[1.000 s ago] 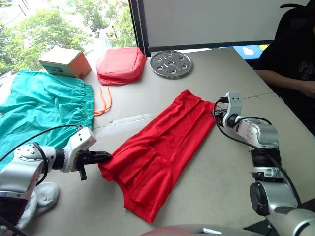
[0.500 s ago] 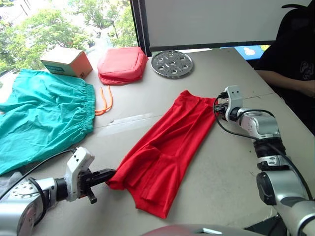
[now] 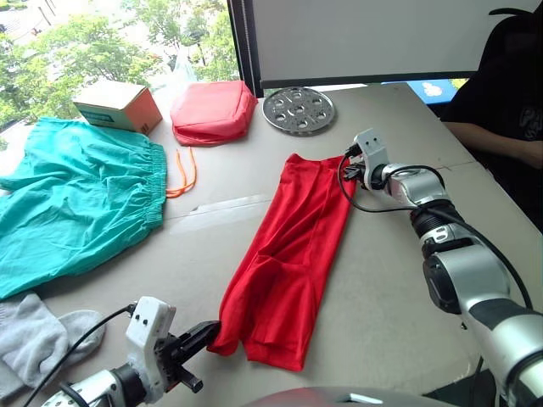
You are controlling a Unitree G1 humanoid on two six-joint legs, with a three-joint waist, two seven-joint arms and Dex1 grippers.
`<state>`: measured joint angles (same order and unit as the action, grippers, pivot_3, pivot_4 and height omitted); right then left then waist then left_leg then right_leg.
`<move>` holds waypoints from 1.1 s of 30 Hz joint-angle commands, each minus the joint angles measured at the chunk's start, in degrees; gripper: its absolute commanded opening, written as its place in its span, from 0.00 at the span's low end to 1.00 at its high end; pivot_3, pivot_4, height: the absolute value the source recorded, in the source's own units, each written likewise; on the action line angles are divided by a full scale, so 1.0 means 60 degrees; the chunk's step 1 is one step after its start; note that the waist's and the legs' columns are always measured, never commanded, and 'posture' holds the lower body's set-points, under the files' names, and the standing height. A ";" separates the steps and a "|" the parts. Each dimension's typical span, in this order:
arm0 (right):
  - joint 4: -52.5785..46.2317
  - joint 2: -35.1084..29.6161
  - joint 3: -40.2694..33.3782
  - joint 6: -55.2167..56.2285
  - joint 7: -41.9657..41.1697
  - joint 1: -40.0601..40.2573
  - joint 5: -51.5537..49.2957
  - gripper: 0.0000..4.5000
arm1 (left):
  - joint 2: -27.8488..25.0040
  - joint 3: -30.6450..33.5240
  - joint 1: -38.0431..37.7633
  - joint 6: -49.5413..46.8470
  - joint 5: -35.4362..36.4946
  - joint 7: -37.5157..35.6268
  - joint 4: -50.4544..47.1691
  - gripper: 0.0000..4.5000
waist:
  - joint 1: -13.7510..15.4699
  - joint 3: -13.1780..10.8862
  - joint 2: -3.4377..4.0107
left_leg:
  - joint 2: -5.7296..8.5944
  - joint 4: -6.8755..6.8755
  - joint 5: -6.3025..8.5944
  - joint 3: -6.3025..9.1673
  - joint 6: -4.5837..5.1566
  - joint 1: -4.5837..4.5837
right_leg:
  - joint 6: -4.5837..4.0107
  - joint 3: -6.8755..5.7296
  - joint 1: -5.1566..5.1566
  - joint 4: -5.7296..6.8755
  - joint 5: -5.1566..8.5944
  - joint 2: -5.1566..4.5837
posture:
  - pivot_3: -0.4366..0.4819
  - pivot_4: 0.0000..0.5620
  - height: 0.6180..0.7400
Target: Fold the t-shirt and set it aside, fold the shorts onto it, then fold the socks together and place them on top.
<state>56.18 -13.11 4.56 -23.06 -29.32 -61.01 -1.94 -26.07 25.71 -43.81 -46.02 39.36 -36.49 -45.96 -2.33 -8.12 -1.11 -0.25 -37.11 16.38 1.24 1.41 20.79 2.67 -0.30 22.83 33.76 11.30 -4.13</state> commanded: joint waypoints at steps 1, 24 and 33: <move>0.0168 0.0046 -0.0019 0.0385 -0.0216 -0.0348 0.0106 0.00 | 0.0314 -0.0048 -0.0138 0.0783 -0.0497 0.0382 0.0140 0.01 | 0.0007 0.0000 0.0001 | 0.0000 0.0000 0.0000 -0.0001 0.0000 0.0001 | 0.0000 0.0001 0.0000 0.0000 0.0000 0.0000 | 0.48 0.27 1.00; -1.6473 -0.2636 -0.0726 -0.9477 -0.2209 0.8988 -0.6167 0.67 | -0.4402 -0.0971 0.5675 0.1119 0.0856 -0.4747 0.3907 0.72 | 0.0254 0.0007 -0.0017 | -0.0001 -0.0018 -0.0001 0.0033 -0.0003 0.0005 | 0.0061 -0.0026 -0.0005 0.0005 0.0041 0.0030 | 0.48 0.27 1.00; -1.5517 -0.2221 0.0379 -0.9104 -0.1134 0.8738 -0.5927 0.79 | -0.4445 -0.1696 0.6871 0.2216 -0.0142 -0.4657 0.4115 0.73 | 0.0355 -0.0002 -0.0033 | 0.0002 -0.0013 -0.0001 0.0040 -0.0004 0.0021 | 0.0030 -0.0033 0.0004 -0.0005 0.0024 0.0026 | 0.48 0.27 1.00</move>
<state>-36.86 -26.33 6.44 -79.41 -36.93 -7.92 -37.96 -53.17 14.93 -4.45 -33.92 39.19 -66.40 -21.53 -0.20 -8.14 -1.31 -0.24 -37.22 16.38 1.48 1.39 20.92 2.92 -0.50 22.84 33.74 11.49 -3.99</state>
